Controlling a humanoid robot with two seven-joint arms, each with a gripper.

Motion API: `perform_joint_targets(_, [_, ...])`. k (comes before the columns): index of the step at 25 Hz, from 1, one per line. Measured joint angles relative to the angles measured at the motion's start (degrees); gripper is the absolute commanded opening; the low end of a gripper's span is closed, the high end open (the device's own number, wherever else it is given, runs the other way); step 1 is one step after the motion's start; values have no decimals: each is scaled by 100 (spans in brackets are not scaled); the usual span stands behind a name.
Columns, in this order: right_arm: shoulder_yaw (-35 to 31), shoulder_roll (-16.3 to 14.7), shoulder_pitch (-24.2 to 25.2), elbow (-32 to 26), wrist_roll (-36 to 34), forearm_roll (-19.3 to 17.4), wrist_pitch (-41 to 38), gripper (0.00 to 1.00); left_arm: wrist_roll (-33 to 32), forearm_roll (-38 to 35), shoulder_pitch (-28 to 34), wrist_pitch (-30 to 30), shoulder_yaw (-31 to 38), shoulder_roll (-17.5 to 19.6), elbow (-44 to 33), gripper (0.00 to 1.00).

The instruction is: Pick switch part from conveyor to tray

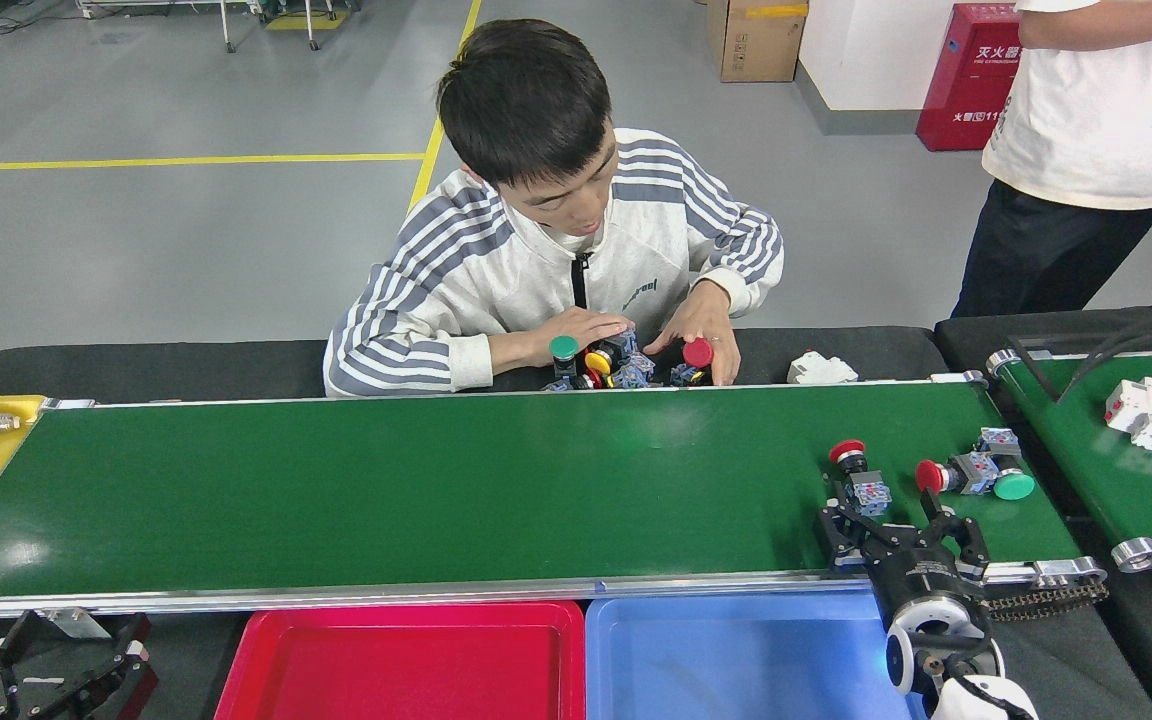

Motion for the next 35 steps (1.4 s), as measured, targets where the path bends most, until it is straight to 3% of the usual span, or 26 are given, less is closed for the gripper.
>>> perform_joint_targets(2, [194, 1, -57, 40, 24, 0, 13, 32, 0, 0, -1, 1, 16, 0, 13, 100])
perform_joint_targets(6, [438, -28, -62, 53, 32, 0, 8, 10, 0, 0, -7, 22, 47, 0, 18, 100])
perform_joint_targets(14, [508, -61, -62, -82, -180, -6, -367, 3, -36, 37, -8, 62, 186, -73, 139, 100])
perform_joint_targets(19, [920, -59, -62, -586, -484, -15, -1860, 4, -188, 71, -31, 67, 376, -140, 155, 100])
perform_joint_targets(21, [1151, -46, -62, -745, -535, -29, -2675, 9, -243, 149, -55, 67, 391, -140, 155, 100])
perform_joint_targets(22, [1286, -27, -62, -768, -545, -29, -3046, 19, -260, 184, -66, 67, 391, -140, 157, 100])
perform_joint_targets(23, [1458, 2, -62, -775, -554, -29, -3460, 42, -271, 209, -84, 67, 391, -140, 162, 100])
perform_joint_targets(25, [1820, 24, -62, -776, -562, -29, -4013, 100, -285, 224, -144, 68, 385, -140, 166, 100])
perform_joint_targets(30, [2535, 105, -61, -540, -578, -27, -4461, 100, -298, 225, -191, 83, 344, -140, 170, 100])
perform_joint_targets(35, [2269, 118, 26, -581, -589, -38, -4426, 100, -299, 225, -191, 45, 344, -138, 169, 100])
